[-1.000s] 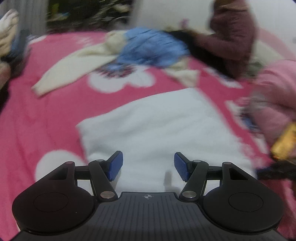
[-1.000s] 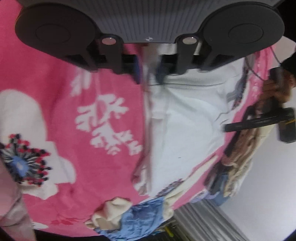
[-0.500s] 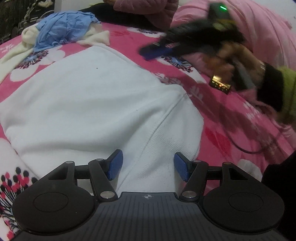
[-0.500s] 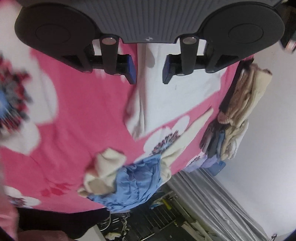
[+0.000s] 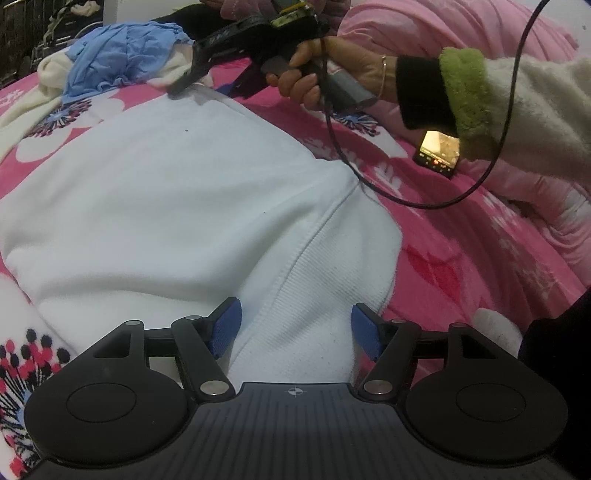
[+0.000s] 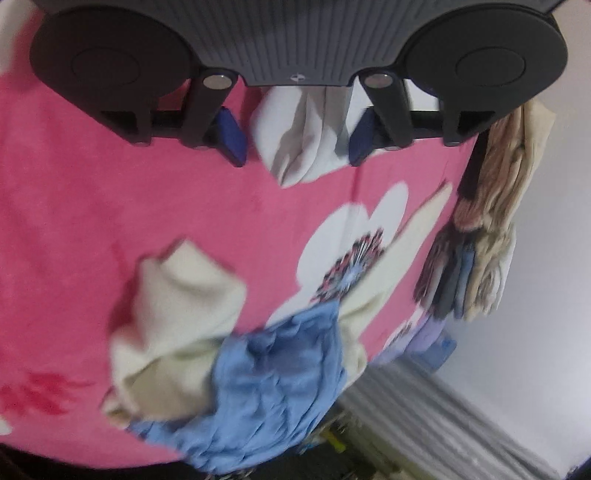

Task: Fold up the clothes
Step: 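Position both open grippers above the folded white sweatshirt's edge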

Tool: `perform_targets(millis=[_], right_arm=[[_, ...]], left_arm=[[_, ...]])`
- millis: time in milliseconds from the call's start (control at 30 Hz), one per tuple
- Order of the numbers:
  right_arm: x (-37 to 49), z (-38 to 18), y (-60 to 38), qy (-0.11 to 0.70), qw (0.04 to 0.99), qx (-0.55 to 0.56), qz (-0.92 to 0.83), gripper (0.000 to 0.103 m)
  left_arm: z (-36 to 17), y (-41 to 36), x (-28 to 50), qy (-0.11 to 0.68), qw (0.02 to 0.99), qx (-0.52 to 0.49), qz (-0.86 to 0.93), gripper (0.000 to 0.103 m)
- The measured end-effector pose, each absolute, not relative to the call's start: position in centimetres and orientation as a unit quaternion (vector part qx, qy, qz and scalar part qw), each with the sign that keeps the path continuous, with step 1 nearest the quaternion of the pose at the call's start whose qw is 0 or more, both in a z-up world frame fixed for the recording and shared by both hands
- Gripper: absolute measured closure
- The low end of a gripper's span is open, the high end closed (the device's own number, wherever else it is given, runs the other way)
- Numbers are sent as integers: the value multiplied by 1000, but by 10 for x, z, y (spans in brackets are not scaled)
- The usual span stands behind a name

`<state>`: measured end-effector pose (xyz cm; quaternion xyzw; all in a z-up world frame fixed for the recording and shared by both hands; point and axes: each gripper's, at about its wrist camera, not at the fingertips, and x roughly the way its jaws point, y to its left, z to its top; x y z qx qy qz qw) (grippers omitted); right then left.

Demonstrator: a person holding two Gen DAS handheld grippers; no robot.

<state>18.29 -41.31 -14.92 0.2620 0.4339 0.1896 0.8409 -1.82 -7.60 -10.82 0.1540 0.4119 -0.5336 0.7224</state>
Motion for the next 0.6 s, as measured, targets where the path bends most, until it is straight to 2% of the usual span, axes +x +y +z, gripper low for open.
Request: perform_targets(millis=[33, 133, 367, 500, 600], right_arm=[[180, -144, -411, 418, 849, 258, 192, 85], [172, -133, -412, 365, 873, 262, 193, 87], [180, -172, -422, 383, 862, 290, 163, 87], [170, -153, -437, 370, 869, 299, 136, 70], [152, -123, -449, 344, 891, 274, 113, 71]], left_arm=[[-108, -76, -18, 413, 722, 153, -534, 37], [-108, -75, -18, 414, 721, 151, -535, 36], [-108, -72, -20, 419, 720, 147, -533, 36], [-108, -73, -21, 420, 721, 149, -530, 36], [-108, -72, -22, 419, 725, 145, -527, 36]])
